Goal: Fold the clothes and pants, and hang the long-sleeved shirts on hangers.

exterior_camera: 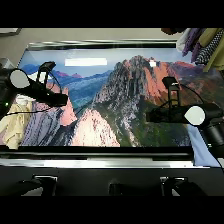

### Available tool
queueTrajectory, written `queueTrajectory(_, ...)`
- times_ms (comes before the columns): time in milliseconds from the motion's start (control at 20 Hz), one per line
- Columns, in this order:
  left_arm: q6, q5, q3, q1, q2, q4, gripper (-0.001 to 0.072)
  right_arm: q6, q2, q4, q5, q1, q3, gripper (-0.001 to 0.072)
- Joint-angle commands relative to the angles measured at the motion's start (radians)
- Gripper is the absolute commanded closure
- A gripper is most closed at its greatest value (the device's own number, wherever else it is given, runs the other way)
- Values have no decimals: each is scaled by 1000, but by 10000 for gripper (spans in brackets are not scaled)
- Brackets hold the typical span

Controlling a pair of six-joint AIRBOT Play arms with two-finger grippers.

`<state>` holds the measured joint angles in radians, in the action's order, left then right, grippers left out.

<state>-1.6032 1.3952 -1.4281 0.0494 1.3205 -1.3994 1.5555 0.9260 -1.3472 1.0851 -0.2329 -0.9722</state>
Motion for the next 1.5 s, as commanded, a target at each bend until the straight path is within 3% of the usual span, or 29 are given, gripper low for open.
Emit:
queueTrajectory(0, 0, 0, 0, 1, -1, 0, 687, 0, -1, 0, 0, -1, -1, 682)
queueTrajectory(800, 0, -7, 0, 1, -1, 0, 682, 0, -1, 0, -6, -1, -1, 682)
queueTrajectory(850, -2, -11, 0, 1, 0, 0, 510, 0, -1, 1, -5, -1, -1, 682)
queueTrajectory(900, -35, 20, 0, 0, -1, -5, 15, 1, -1, 1, -5, -1, -1, 682)
queueTrajectory(1100, -126, 103, -4, -95, -8, -293, -13, 1, -1, 1, -6, -1, -1, 681)
queueTrajectory(1350, -88, -54, -4, -528, 7, -309, -13, 1, 0, 1, -2, -1, -1, 680)
queueTrajectory(1400, -87, -74, -4, -603, 23, -301, -13, 1, 0, 1, 1, -1, -1, 665)
queueTrajectory(1450, -61, -96, -4, -671, 43, -302, -13, 1, 0, 1, 1, -1, -1, 605)
